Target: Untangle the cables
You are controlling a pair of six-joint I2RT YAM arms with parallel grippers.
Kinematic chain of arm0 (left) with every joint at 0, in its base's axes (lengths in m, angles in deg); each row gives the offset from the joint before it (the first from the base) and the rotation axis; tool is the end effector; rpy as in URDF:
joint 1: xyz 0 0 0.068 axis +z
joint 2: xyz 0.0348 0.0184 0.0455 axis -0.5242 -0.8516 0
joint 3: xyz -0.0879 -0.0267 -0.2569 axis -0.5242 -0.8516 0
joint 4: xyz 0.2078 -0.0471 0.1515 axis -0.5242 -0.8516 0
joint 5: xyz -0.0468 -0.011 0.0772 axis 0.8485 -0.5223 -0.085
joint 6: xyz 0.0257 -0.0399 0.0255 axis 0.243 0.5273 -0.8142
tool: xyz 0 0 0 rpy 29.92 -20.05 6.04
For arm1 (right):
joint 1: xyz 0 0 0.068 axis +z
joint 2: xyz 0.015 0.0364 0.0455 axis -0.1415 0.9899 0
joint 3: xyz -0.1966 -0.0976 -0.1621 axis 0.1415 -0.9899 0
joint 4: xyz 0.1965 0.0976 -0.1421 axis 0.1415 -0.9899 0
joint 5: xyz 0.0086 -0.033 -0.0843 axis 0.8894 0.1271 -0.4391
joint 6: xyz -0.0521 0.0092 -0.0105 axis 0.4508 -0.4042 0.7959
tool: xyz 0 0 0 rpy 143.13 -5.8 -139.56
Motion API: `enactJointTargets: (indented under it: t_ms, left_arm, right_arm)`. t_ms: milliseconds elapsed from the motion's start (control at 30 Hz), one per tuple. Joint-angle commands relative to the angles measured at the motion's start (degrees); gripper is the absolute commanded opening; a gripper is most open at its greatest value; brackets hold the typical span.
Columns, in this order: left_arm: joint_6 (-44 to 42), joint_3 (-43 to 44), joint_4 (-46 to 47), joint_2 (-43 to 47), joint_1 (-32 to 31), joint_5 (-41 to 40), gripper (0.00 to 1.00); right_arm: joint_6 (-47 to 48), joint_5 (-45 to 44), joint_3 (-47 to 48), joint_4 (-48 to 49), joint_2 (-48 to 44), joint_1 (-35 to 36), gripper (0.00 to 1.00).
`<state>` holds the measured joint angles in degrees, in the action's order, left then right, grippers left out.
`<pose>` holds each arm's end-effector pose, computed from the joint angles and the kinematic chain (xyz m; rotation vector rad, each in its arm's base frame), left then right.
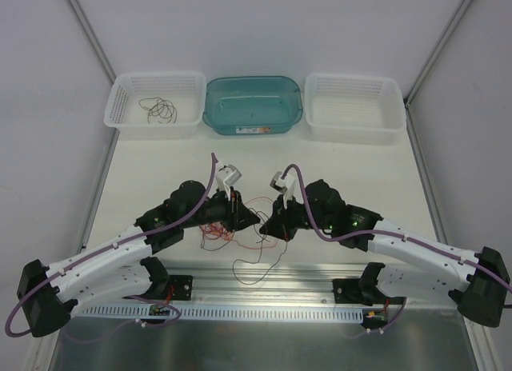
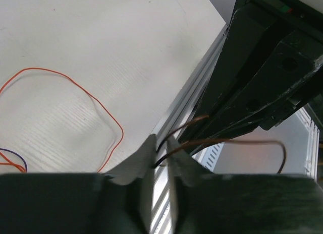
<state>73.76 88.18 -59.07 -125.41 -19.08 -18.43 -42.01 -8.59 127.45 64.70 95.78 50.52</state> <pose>0.1214 -0.1644 0.2897 0.5889 1.8477 -1.2329 0.1113 0.2050 0.2893 -1.1281 1.7041 1.0444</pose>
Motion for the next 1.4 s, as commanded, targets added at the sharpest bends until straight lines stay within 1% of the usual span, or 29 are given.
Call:
enactJointTargets:
  t_ms: [0, 33, 133, 233, 267, 333, 367, 433, 467, 533, 567, 667, 767, 800, 833, 867, 933, 967, 1033, 1067, 1133, 1167, 1267, 1300, 1367]
  left_arm:
    - [-1.3, 0.2, 3.6, 0.2, -0.5, 0.9, 0.08]
    - [-1.3, 0.3, 3.6, 0.3, -0.5, 0.5, 0.01]
    - [-1.5, 0.2, 3.7, 0.7, -0.5, -0.2, 0.0]
    - [-1.5, -0.2, 3.6, 1.4, -0.5, -1.9, 0.0]
    - [-1.5, -0.2, 3.6, 1.9, -0.5, -2.9, 0.0]
    - [-1.5, -0.1, 3.3, 2.1, -0.5, -3.9, 0.0]
    - [-1.5, -0.1, 3.1, 2.2, -0.5, -4.7, 0.0]
    - [-1.6, 0.7, 2.1, 2.1, -0.5, -5.4, 0.0]
    - [-1.8, 1.0, 1.7, 1.8, -0.5, -5.6, 0.0]
    - [-2.2, 2.5, 0.5, 1.4, -0.5, -6.4, 0.0]
    - [-2.7, 3.1, -0.9, 1.2, -0.5, -6.8, 0.0]
    - [-4.1, 5.9, -4.8, 0.1, -0.5, -10.3, 0.0]
    - [-5.5, 9.2, -7.5, -0.9, -0.5, -14.0, 0.0]
    - [-6.0, 10.2, -8.9, -1.3, -0.5, -14.9, 0.0]
    - [-7.0, 11.9, -9.6, -1.6, -0.4, -16.4, 0.0]
    - [-7.4, 12.9, -10.3, -2.4, -0.2, -16.4, 0.0]
    - [-8.1, 15.8, -12.3, -3.5, 0.6, -18.9, 0.0]
    - [-8.1, 16.8, -12.9, -4.5, 2.0, -19.2, 0.0]
    - [-7.8, 19.3, -13.9, -5.4, 4.3, -18.6, 0.0]
    - [-7.6, 20.2, -14.0, -6.3, 6.9, -17.6, 0.0]
    - [-7.4, 23.3, -14.6, -7.6, 9.7, -16.9, 0.0]
    - [-7.5, 24.4, -14.8, -8.0, 12.7, -14.9, 0.0]
    - [-8.9, 29.8, -15.8, -10.4, 16.1, -15.1, 0.0]
    - [-9.5, 32.6, -16.0, -11.1, 18.2, -15.9, 0.0]
    - [-10.7, 35.3, -16.8, -13.3, 20.5, -16.4, 0.0]
  right_arm:
    - [1.3, 2.3, 1.8, 3.0, 0.0, 0.4, 0.01]
    - [1.3, 2.2, 1.8, 3.0, 0.2, 0.6, 0.01]
    - [0.9, 1.6, 1.6, 2.7, 0.7, 0.6, 0.02]
    - [0.7, 0.3, 1.5, 0.9, 0.3, 0.6, 0.13]
    - [0.8, -0.1, 1.5, 0.3, -0.1, 0.6, 0.27]
    - [0.6, -1.8, 1.5, -1.5, -1.5, 0.6, 0.48]
    - [0.7, -2.4, 1.5, -2.2, -2.0, 0.6, 0.63]
    - [0.6, -5.1, 1.5, -4.3, -4.0, 0.5, 0.74]
    - [0.6, -6.2, 1.6, -5.2, -5.0, 0.5, 0.83]
    - [1.0, -9.6, 1.9, -8.3, -6.5, 0.5, 0.9]
    - [1.1, -11.6, 2.1, -9.4, -8.4, 0.6, 0.96]
    - [1.2, -14.0, 3.0, -13.3, -12.8, 0.6, 1.0]
    - [1.2, -17.1, 3.9, -17.4, -16.6, 0.6, 1.0]
    - [1.3, -18.6, 4.1, -19.5, -19.4, 0.5, 1.0]
    - [1.3, -18.6, 4.1, -20.4, -20.6, 0.5, 1.0]
    - [1.6, -22.0, 4.4, -21.3, -22.0, 0.5, 1.0]
    - [1.8, -24.7, 4.6, -24.6, -25.2, 0.6, 1.0]
    - [1.4, -28.2, 4.8, -26.9, -26.0, 0.5, 1.0]
    - [0.8, -31.9, 4.7, -28.9, -27.8, 0.5, 1.0]
    - [0.2, -35.1, 4.4, -30.5, -28.3, 0.6, 1.0]
    - [-1.3, -37.7, 3.9, -31.8, -29.2, 0.5, 1.0]
    - [-1.8, -39.8, 3.7, -32.8, -29.3, 0.5, 1.0]
    - [-3.6, -43.2, 2.1, -33.4, -28.6, 0.5, 0.99]
    - [-4.4, -43.7, 1.1, -33.5, -28.1, 0.5, 1.0]
    - [-5.2, -44.4, 0.4, -33.9, -25.7, 0.6, 1.0]
